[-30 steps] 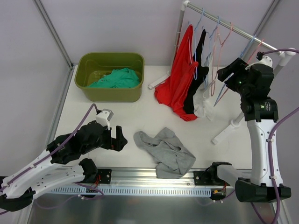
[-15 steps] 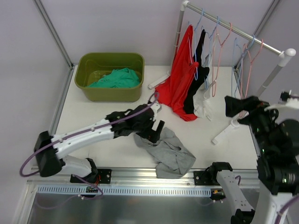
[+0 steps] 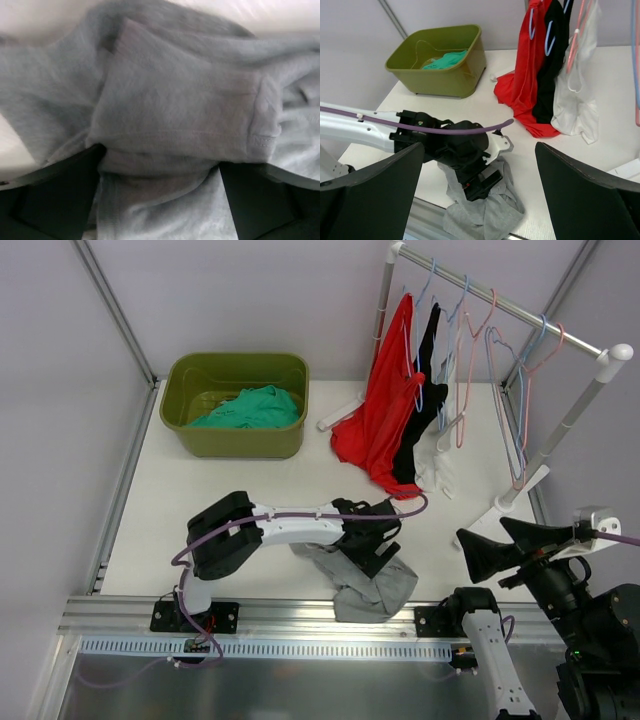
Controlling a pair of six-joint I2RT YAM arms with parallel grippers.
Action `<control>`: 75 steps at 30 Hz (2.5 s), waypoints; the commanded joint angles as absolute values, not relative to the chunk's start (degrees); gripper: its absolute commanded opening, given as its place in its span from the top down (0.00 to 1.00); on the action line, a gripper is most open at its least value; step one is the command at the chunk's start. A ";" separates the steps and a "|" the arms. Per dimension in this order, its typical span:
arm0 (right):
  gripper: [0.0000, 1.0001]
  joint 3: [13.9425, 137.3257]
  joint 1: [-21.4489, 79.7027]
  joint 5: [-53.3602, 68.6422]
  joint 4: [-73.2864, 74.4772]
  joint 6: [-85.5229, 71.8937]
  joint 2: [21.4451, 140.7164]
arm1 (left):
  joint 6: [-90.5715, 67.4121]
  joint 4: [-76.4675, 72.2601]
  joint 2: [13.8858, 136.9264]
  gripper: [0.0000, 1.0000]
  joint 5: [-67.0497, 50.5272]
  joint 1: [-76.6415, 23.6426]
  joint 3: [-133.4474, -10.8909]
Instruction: Remove the tank top from the hanger
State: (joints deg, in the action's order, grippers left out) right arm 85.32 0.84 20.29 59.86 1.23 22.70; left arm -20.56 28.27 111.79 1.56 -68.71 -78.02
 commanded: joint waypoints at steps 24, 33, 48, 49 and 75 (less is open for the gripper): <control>0.01 82.97 3.08 24.43 56.08 1.32 15.74 | -26.12 44.82 74.97 1.00 21.01 -48.71 -91.36; 0.01 79.90 3.08 27.59 51.33 -2.02 15.03 | -21.71 45.53 90.06 1.00 14.16 -19.71 -118.96; 0.00 73.66 3.08 29.97 48.43 -5.62 17.40 | -21.53 45.61 111.54 0.01 2.56 -5.28 -132.45; 0.01 73.22 3.16 29.88 48.43 -6.23 17.92 | -21.79 45.62 108.66 0.01 1.85 -5.10 -131.76; 0.47 105.02 3.08 -1.57 44.39 4.30 70.82 | -18.20 44.74 28.14 0.01 -16.25 -8.00 -56.17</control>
